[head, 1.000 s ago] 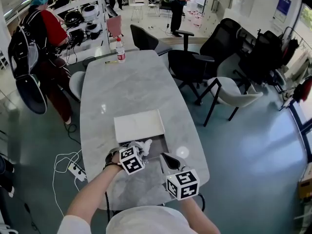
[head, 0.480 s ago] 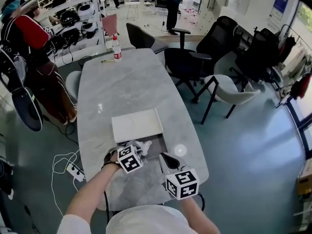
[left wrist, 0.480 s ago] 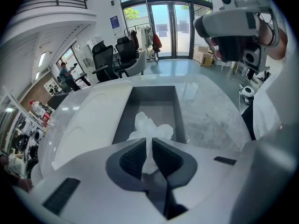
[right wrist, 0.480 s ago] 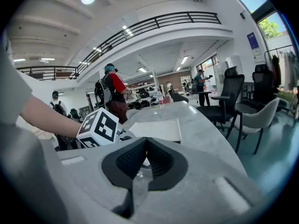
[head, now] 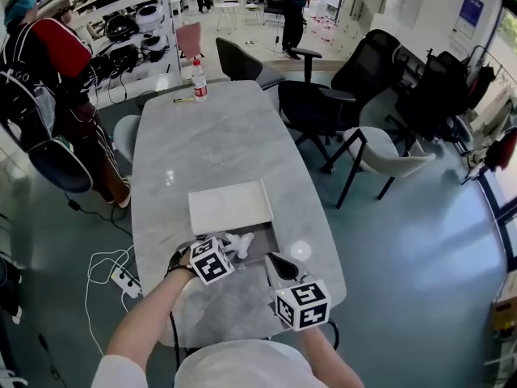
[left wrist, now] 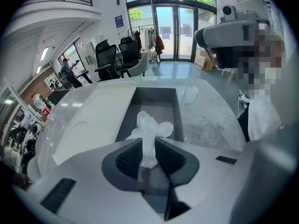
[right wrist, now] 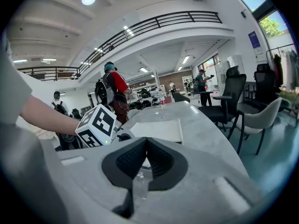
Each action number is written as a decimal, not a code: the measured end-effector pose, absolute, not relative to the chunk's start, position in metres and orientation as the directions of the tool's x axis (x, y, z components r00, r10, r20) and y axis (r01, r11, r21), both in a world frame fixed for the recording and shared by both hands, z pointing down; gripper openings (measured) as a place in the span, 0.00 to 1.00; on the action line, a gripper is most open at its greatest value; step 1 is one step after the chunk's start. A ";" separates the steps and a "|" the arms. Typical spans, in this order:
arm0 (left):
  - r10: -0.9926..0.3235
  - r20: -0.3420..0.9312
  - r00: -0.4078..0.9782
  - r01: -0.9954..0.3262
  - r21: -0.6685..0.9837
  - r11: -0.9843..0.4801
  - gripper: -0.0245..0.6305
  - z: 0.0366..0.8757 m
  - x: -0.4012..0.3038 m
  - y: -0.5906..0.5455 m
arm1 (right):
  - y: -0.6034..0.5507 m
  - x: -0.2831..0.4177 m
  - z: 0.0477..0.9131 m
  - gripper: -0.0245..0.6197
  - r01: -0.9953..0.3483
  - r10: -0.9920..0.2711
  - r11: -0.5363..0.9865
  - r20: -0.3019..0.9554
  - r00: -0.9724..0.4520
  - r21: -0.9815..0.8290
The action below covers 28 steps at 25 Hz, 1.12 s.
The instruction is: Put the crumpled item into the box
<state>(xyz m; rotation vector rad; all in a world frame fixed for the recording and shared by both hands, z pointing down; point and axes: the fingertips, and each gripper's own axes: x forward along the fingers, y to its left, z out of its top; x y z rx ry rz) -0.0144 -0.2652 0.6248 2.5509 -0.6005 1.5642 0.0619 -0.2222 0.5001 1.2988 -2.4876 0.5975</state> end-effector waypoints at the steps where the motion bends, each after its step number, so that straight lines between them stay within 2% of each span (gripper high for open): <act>1: -0.294 0.868 0.400 -0.392 -0.128 -0.911 0.13 0.622 -0.017 -0.266 | -0.223 0.061 0.499 0.05 -0.824 -0.712 0.517 0.417 -0.565 -0.233; 13: -0.553 0.676 0.487 -0.683 -0.100 -0.724 0.13 0.542 -0.039 -0.257 | -0.226 0.042 0.477 0.05 -0.765 -0.670 0.606 0.378 -0.639 -0.220; 20: -0.687 0.548 0.477 -0.807 -0.035 -0.589 0.13 0.505 -0.050 -0.243 | -0.227 0.033 0.461 0.05 -0.724 -0.642 0.661 0.349 -0.682 -0.198; 28: -0.827 0.389 0.406 -0.911 0.096 -0.402 0.10 0.466 -0.066 -0.225 | -0.225 0.036 0.449 0.05 -0.699 -0.630 0.690 0.322 -0.707 -0.188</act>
